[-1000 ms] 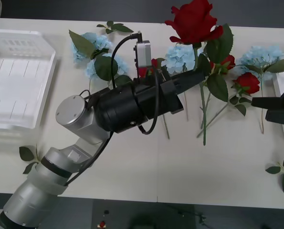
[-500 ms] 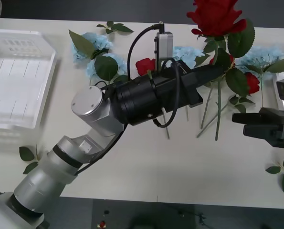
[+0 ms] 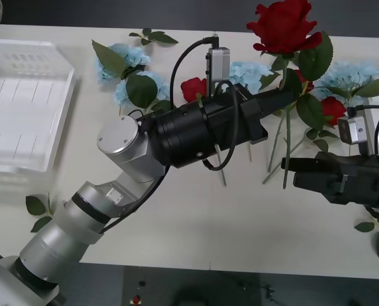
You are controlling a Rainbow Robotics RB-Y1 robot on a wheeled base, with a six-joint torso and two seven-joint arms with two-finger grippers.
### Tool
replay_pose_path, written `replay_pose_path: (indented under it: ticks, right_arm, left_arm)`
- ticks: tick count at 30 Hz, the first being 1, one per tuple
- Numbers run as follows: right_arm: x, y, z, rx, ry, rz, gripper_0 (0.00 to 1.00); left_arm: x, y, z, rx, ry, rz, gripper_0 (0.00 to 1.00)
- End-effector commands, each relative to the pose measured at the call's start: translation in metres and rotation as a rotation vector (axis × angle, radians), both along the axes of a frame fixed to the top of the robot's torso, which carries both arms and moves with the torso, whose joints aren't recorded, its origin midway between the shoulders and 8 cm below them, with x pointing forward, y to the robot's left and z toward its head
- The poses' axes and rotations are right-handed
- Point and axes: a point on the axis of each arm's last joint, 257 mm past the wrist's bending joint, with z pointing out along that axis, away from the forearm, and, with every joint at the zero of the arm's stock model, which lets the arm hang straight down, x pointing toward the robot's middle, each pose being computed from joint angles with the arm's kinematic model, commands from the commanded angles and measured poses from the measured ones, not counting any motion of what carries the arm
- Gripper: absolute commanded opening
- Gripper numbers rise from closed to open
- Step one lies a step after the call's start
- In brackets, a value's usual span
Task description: Put the red flowers into the right box and the blue flowers into the left box
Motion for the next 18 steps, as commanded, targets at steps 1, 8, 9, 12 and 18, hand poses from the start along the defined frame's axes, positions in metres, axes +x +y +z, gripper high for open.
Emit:
replay_pose_path:
  ticks: [1, 8, 9, 12, 18]
  right_arm:
    - [0.005, 0.019, 0.019, 0.024, -0.076, 0.027, 1.0]
    - [0.019, 0.03, 0.022, 0.027, -0.099, 0.012, 1.0]
    - [0.021, 0.03, 0.022, 0.026, -0.1, 0.008, 1.0]
    - [0.023, 0.032, 0.022, 0.028, -0.102, 0.002, 0.7]
    - [0.027, 0.035, 0.023, 0.031, -0.105, -0.006, 0.0]
  left_arm:
    - [-0.01, -0.012, 0.027, -0.026, -0.069, -0.023, 0.0]
    - [-0.009, -0.011, 0.025, -0.02, -0.07, -0.021, 0.0]
    - [-0.009, -0.01, 0.024, -0.019, -0.071, -0.02, 0.0]
    - [-0.009, -0.009, 0.024, -0.017, -0.07, -0.019, 0.0]
    - [-0.007, -0.009, 0.024, -0.018, -0.068, -0.015, 0.0]
